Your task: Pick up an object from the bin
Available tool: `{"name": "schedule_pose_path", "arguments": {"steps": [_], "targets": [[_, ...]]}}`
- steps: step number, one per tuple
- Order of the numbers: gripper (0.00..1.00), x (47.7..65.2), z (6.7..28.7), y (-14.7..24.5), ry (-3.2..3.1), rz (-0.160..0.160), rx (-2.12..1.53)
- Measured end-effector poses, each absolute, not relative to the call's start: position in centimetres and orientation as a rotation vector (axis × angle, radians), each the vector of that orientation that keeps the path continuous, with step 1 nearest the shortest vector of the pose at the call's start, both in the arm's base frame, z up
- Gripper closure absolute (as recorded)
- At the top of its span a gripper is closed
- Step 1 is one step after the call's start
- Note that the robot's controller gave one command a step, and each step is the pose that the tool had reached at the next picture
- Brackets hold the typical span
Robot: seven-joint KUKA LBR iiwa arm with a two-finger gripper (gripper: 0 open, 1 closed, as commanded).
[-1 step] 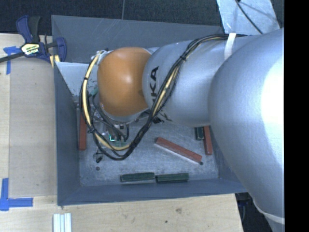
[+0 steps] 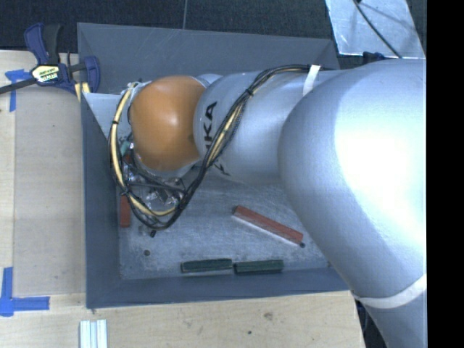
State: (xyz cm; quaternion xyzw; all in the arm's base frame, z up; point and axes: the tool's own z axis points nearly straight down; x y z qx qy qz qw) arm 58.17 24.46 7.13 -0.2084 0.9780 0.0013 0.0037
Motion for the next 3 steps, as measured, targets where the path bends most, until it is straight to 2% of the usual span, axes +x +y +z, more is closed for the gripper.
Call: {"name": "schedule_pose_path", "arguments": {"steps": [1, 2, 3], "targets": [[0.00, 57.9, 10.1, 24.2, 2.877, 0.002, -1.247], [0.00, 58.9, 10.0, 24.3, 2.590, 0.001, -1.767], [0.00, 59.4, 7.1, 23.9, 2.453, -0.007, -1.966]]}}
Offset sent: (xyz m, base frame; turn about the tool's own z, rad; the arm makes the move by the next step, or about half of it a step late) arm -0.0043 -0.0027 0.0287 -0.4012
